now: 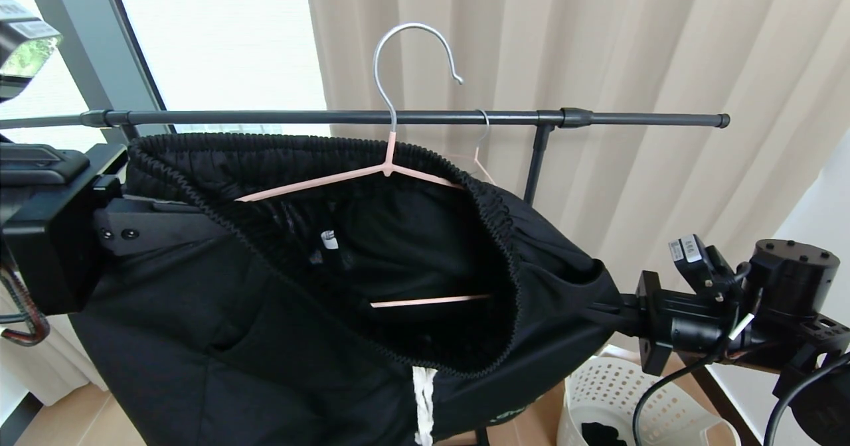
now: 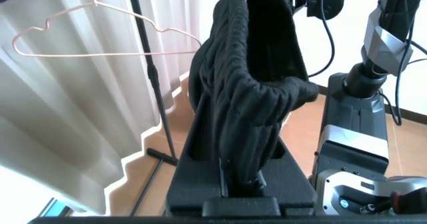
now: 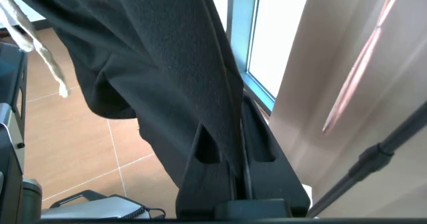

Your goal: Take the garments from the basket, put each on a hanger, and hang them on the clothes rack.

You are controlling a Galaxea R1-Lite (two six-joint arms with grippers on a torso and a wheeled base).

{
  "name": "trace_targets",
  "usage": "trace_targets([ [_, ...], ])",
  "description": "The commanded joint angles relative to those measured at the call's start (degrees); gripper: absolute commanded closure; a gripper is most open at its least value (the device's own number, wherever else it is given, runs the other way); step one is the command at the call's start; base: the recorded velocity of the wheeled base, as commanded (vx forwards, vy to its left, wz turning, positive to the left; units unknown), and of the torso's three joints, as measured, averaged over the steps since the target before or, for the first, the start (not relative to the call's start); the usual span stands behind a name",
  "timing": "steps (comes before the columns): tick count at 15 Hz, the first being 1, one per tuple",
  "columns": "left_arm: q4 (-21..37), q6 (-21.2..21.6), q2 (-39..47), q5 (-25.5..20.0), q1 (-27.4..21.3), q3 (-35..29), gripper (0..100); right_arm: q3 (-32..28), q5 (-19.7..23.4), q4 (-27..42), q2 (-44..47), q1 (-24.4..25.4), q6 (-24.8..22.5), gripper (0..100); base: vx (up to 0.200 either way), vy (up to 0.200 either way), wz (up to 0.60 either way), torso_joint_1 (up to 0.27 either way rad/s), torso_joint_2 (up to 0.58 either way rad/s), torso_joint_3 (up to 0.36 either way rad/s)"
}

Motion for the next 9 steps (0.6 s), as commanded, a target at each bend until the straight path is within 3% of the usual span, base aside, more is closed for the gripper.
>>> trace_targets([
  [1, -1.20, -0.49, -0.35, 0.02, 0.24, 1.42, 100, 0.42, 0.02, 0.01, -1.20, -0.36, -0.03, 100, 0.000, 0.000, 0.00, 0.000, 0.00, 0.000],
  [3, -4.19, -1.02, -0.35, 0.02, 0.24, 3.09, 100, 0.33, 0.02, 0.01, -1.20, 1.13, -0.03, 100, 0.000, 0.000, 0.00, 0.000, 0.00, 0.000],
  [9, -4.54, -2.25, -0.44, 0.02, 0.33, 3.00, 100, 0.42, 0.02, 0.27, -1.29, 1.40, 0.14, 100, 0.000, 0.000, 0.00, 0.000, 0.00, 0.000],
])
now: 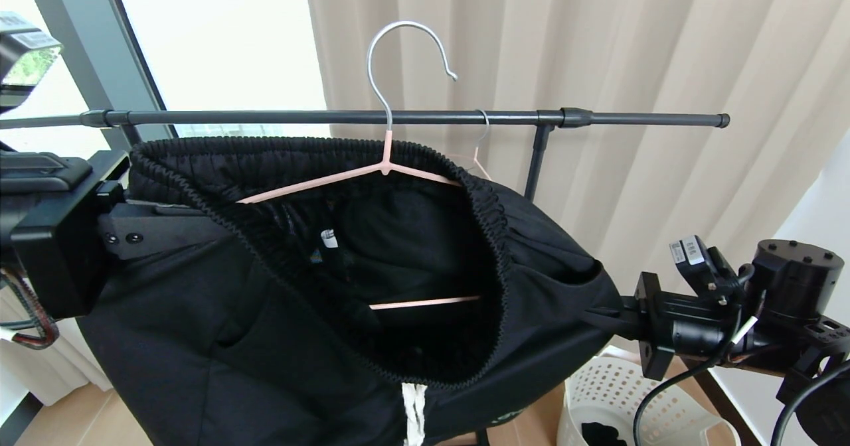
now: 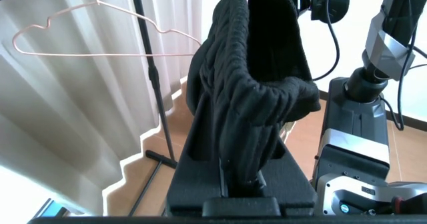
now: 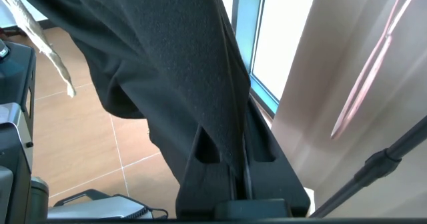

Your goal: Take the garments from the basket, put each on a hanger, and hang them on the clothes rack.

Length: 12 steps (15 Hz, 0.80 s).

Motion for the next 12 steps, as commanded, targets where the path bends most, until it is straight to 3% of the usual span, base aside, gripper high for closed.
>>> trace_targets([
  [1, 0.03, -0.02, 0.03, 0.01, 0.11, -0.07, 100, -0.02, 0.05, -0.04, -0.31, -0.11, 0.01, 100, 0.000, 0.000, 0.00, 0.000, 0.00, 0.000],
  [8, -0.05, -0.02, -0.15, 0.01, 2.57, -0.07, 100, 0.42, 0.05, 0.14, -0.22, 0.16, 0.01, 100, 0.000, 0.000, 0.00, 0.000, 0.00, 0.000],
  [9, -0.05, -0.02, -0.15, 0.01, 2.48, -0.16, 100, 0.42, 0.05, 0.14, -0.22, 0.24, 0.01, 0, 0.000, 0.000, 0.00, 0.000, 0.00, 0.000],
  [12, -2.43, -1.33, -0.06, 0.01, 2.31, 0.10, 100, 1.30, -0.04, -0.04, -0.22, 0.16, -0.96, 0, 0.000, 0.000, 0.00, 0.000, 0.00, 0.000],
])
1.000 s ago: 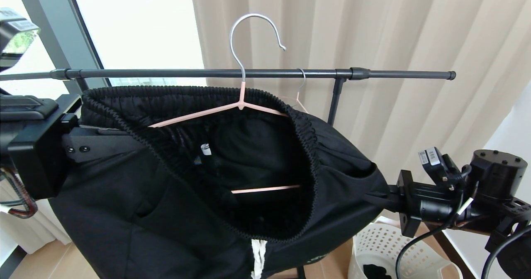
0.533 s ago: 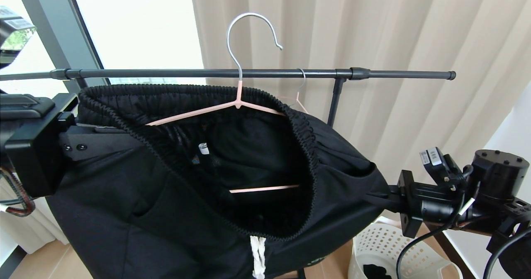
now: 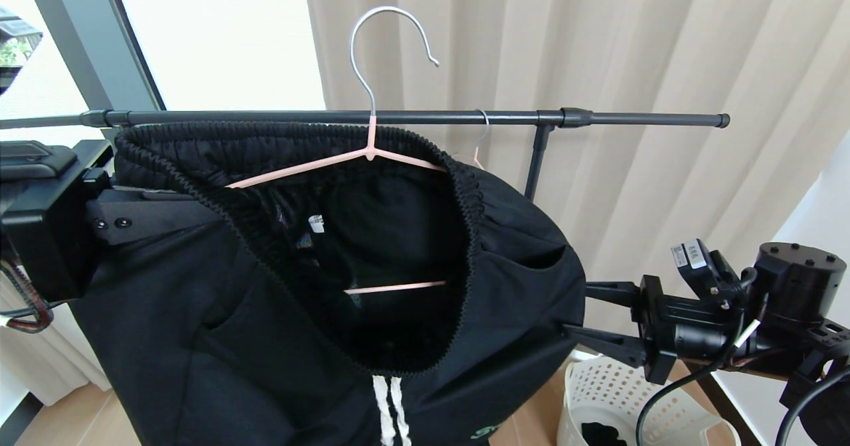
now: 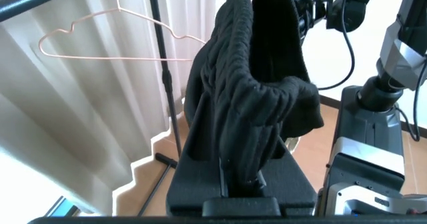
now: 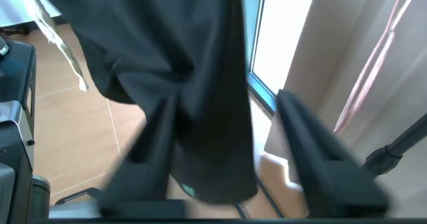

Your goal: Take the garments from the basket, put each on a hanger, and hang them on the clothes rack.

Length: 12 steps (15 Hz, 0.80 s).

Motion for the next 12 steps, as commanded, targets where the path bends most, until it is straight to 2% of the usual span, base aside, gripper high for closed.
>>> trace_targets([
  [1, -0.78, -1.07, 0.13, -0.02, -0.16, 0.12, 100, 0.57, 0.00, -0.08, 0.06, 0.05, -1.05, 0, 0.000, 0.000, 0.00, 0.000, 0.00, 0.000],
  [6, -1.57, -1.42, -0.31, -0.02, 0.37, 1.43, 100, 0.84, 0.08, -0.35, -1.17, 0.05, -1.49, 0, 0.000, 0.000, 0.00, 0.000, 0.00, 0.000],
  [11, -1.57, -1.95, -3.03, -0.02, 6.52, 4.95, 100, 1.19, -0.18, -0.08, -5.04, 0.05, -1.23, 0, 0.000, 0.000, 0.00, 0.000, 0.00, 0.000],
  [12, -1.57, -2.74, -3.56, 0.07, 7.66, 5.39, 100, 1.19, -2.02, 0.09, -5.74, 0.22, -1.14, 0, 0.000, 0.000, 0.00, 0.000, 0.00, 0.000],
])
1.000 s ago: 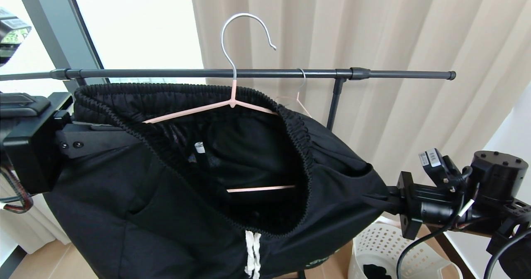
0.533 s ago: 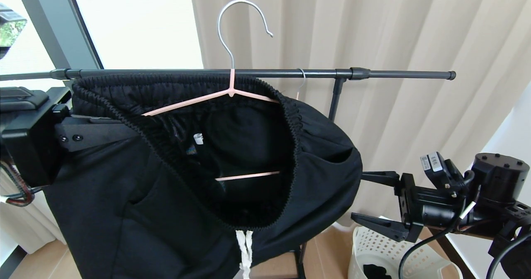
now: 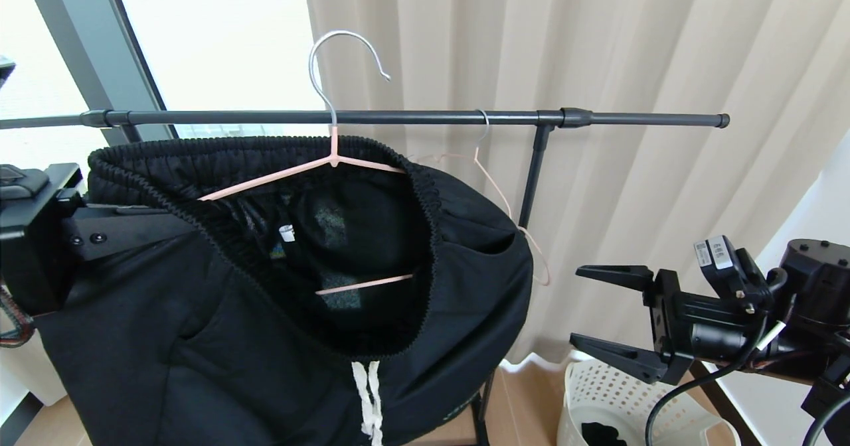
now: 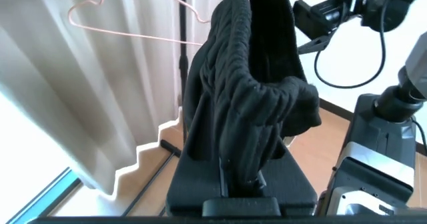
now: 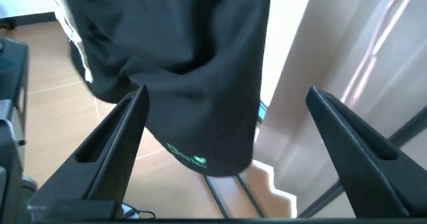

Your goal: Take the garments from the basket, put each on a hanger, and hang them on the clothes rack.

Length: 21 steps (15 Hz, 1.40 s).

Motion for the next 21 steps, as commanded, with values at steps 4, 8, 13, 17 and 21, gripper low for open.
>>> trace_targets([
  [4, -0.04, -2.57, -0.67, 0.40, 4.73, 0.67, 100, -1.02, -11.12, -0.57, -2.57, 3.96, 5.96, 0, 0.000, 0.000, 0.00, 0.000, 0.00, 0.000],
  [8, -0.39, -5.21, 2.58, 4.88, 4.99, -1.00, 100, -2.96, -16.31, -0.48, -3.45, 5.10, 8.77, 0, 0.000, 0.000, 0.00, 0.000, 0.00, 0.000],
  [13, -0.39, -5.47, 7.59, 12.61, 3.67, -4.34, 100, -4.01, -24.66, 0.57, -8.90, 11.34, 12.29, 0, 0.000, 0.000, 0.00, 0.000, 0.00, 0.000],
  [17, -0.39, -8.29, 12.34, 21.67, -1.16, -7.68, 100, -8.32, -25.45, 11.82, -14.53, 12.83, 12.11, 0, 0.000, 0.000, 0.00, 0.000, 0.00, 0.000],
  [21, -0.48, -12.33, 18.31, 28.26, -5.82, -13.04, 100, -8.32, -25.45, 13.14, -15.06, 12.83, 12.02, 0, 0.000, 0.000, 0.00, 0.000, 0.00, 0.000],
])
